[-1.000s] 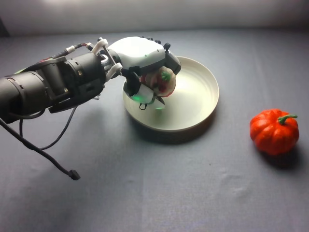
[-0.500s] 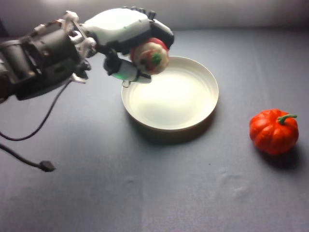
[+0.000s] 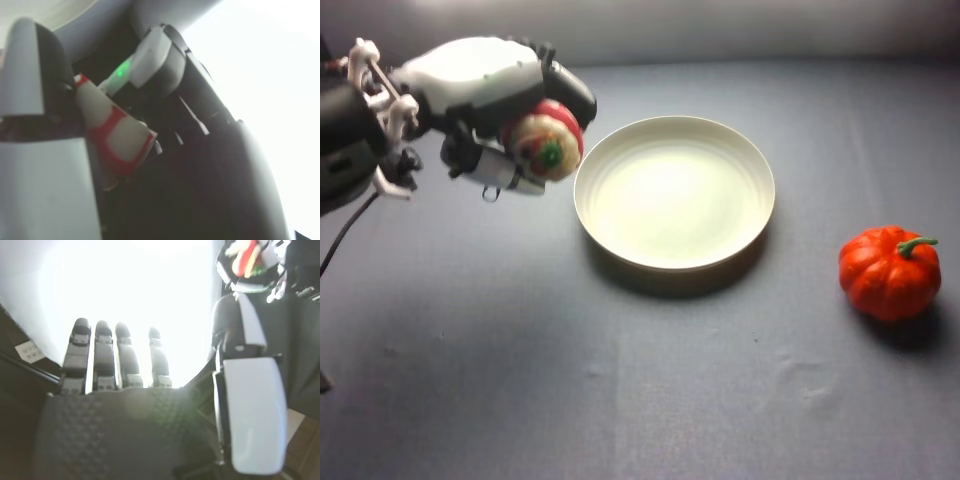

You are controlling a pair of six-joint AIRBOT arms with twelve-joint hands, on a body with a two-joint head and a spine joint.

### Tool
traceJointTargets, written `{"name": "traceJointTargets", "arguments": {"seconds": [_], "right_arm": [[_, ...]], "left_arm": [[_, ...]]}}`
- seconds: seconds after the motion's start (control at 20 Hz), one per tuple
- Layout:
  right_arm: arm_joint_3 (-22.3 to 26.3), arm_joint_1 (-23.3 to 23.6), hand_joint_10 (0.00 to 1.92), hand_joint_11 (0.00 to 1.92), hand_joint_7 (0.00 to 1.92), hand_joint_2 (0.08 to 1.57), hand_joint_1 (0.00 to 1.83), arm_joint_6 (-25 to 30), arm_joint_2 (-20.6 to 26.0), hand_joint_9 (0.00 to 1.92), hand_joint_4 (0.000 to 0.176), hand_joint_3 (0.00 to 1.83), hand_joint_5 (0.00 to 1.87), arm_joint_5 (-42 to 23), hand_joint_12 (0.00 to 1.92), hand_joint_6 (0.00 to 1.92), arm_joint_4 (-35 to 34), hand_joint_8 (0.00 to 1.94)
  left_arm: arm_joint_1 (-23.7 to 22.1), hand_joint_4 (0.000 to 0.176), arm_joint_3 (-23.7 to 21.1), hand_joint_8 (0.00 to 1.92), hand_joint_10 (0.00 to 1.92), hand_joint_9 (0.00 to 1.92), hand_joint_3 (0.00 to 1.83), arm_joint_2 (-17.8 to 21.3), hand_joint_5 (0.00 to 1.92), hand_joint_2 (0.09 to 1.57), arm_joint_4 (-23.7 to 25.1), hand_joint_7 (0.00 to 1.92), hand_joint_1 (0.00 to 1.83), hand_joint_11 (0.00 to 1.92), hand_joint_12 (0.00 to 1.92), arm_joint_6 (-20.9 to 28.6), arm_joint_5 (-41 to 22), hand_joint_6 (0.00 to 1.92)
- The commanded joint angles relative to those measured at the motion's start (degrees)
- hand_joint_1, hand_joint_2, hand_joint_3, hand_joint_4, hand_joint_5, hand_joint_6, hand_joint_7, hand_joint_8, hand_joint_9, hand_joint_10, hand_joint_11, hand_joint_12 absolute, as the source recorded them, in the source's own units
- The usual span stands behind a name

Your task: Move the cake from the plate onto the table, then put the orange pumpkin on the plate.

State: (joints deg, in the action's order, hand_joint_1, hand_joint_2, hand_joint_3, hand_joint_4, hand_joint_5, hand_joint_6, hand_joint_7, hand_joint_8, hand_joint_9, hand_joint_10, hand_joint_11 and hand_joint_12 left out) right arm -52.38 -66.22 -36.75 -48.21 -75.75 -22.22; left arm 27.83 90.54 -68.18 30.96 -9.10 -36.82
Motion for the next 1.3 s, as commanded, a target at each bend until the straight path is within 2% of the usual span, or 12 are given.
{"name": "traceJointTargets", "arguments": {"seconds": [0.0, 0.05, 0.1, 0.15, 0.25, 0.45, 0.6, 0.65, 0.8, 0.95, 1.2, 1.25], "right_arm": [[0.0, 0.3, 0.0, 0.0, 0.0, 1.13, 0.59, 0.5, 0.2, 0.0, 0.151, 0.0, 0.03, -7.0, 0.0, 0.0, -0.2, 0.0], [0.0, 0.3, 0.0, 0.0, 0.0, 1.13, 0.6, 0.5, 0.2, 0.0, 0.157, 0.0, 0.03, -7.0, 0.0, 0.0, -0.2, 0.0], [0.1, 0.3, 0.0, 0.0, 0.0, 1.13, 0.58, 0.5, 0.2, 0.0, 0.143, 0.0, 0.03, -7.0, 0.0, 0.0, -0.2, 0.0], [0.1, 0.3, 0.0, 0.0, 0.0, 1.12, 0.56, 0.5, 0.2, 0.0, 0.139, 0.0, 0.02, -7.0, 0.0, 0.0, -0.2, 0.0], [0.2, 0.3, 0.0, 0.0, 0.0, 1.1, 0.51, 0.5, 0.2, 0.0, 0.127, 0.0, 0.0, -7.0, 0.0, 0.0, -0.3, 0.0], [0.3, 0.1, 0.0, 0.0, 0.0, 1.11, 0.47, 0.5, 0.2, 0.0, 0.129, 0.0, 0.0, -7.0, 0.0, 0.0, -0.4, 0.0], [0.4, 0.0, 0.0, 0.0, 0.0, 1.13, 0.49, 0.5, 0.2, 0.0, 0.103, 0.01, 0.0, -7.0, 0.0, 0.0, -0.4, 0.0], [0.4, 0.0, 0.0, 0.0, 0.0, 1.13, 0.49, 0.5, 0.2, 0.0, 0.108, 0.01, 0.0, -7.0, 0.0, 0.0, -0.4, 0.0], [0.6, -0.2, 0.0, 0.0, 0.0, 1.14, 0.46, 0.5, 0.2, 0.0, 0.101, 0.01, 0.0, -7.0, 0.0, 0.0, -0.4, 0.0], [0.6, -0.3, 0.0, 0.0, 0.0, 1.12, 0.45, 0.5, 0.2, 0.0, 0.108, 0.0, 0.0, -7.0, 0.0, 0.0, -0.5, 0.0], [0.7, -0.3, 0.0, 0.0, 0.0, 1.14, 0.43, 0.5, 0.2, 0.0, 0.085, 0.0, 0.0, -7.0, 0.0, 0.0, -0.5, 0.0], [0.7, -0.3, 0.0, 0.0, 0.0, 1.14, 0.41, 0.5, 0.2, 0.0, 0.083, 0.0, 0.0, -7.0, 0.0, 0.0, -0.5, 0.0]], "left_arm": [[0.6, 0.0, -0.1, 1.92, 1.92, 1.24, 0.0, 1.5, 0.93, 1.11, -3.7, 1.14, 1.44, 1.33, 1.92, 0.1, -5.9, 1.92], [2.1, 0.0, -0.5, 1.92, 1.92, 1.18, 0.0, 2.2, 0.89, 1.1, -4.9, 1.08, 1.41, 1.25, 1.92, 0.1, -6.2, 1.92], [3.2, 0.0, -0.9, 1.92, 1.92, 1.11, 0.01, 2.7, 0.89, 1.12, -5.9, 1.02, 1.41, 1.19, 1.92, 0.1, -6.4, 1.92], [4.3, 0.0, -1.2, 1.92, 1.92, 1.09, 0.01, 3.3, 0.89, 1.13, -6.7, 1.01, 1.4, 1.19, 1.92, 0.1, -6.4, 1.92], [6.7, 0.0, -1.6, 1.92, 1.92, 1.12, 0.01, 4.2, 0.92, 1.13, -7.9, 1.03, 1.37, 1.22, 1.92, 0.1, -6.4, 1.92], [10.9, 0.0, -2.6, 1.92, 1.92, 1.22, 0.01, 5.5, 0.89, 1.14, -11.7, 1.09, 1.37, 1.35, 1.92, 0.1, -7.0, 1.92], [13.3, 0.0, -3.9, 1.92, 1.92, 1.22, 0.0, 7.0, 0.9, 1.12, -12.8, 1.08, 1.46, 1.33, 1.92, 0.1, -7.0, 1.92], [14.0, 0.0, -4.4, 1.92, 1.92, 1.19, 0.0, 7.3, 0.89, 1.11, -13.1, 1.06, 1.49, 1.29, 1.92, 0.1, -7.2, 1.92], [15.9, 0.0, -5.1, 1.92, 1.92, 1.15, 0.0, 7.7, 0.9, 1.12, -14.2, 1.05, 1.45, 1.23, 1.92, 0.1, -8.0, 1.92], [19.7, 0.0, -7.4, 1.92, 1.92, 1.15, 0.0, 9.8, 0.87, 1.12, -17.9, 1.04, 1.46, 1.24, 1.92, 0.1, -9.8, 1.92], [24.8, 0.0, -8.6, 1.92, 1.92, 1.24, 0.0, 11.1, 0.87, 1.11, -21.4, 1.1, 1.33, 1.35, 1.92, 0.1, -10.2, 1.92], [25.3, 0.0, -8.6, 1.92, 1.92, 1.15, 0.02, 11.1, 0.84, 1.16, -21.8, 0.98, 1.17, 1.28, 1.92, 0.1, -10.1, 1.4]]}}
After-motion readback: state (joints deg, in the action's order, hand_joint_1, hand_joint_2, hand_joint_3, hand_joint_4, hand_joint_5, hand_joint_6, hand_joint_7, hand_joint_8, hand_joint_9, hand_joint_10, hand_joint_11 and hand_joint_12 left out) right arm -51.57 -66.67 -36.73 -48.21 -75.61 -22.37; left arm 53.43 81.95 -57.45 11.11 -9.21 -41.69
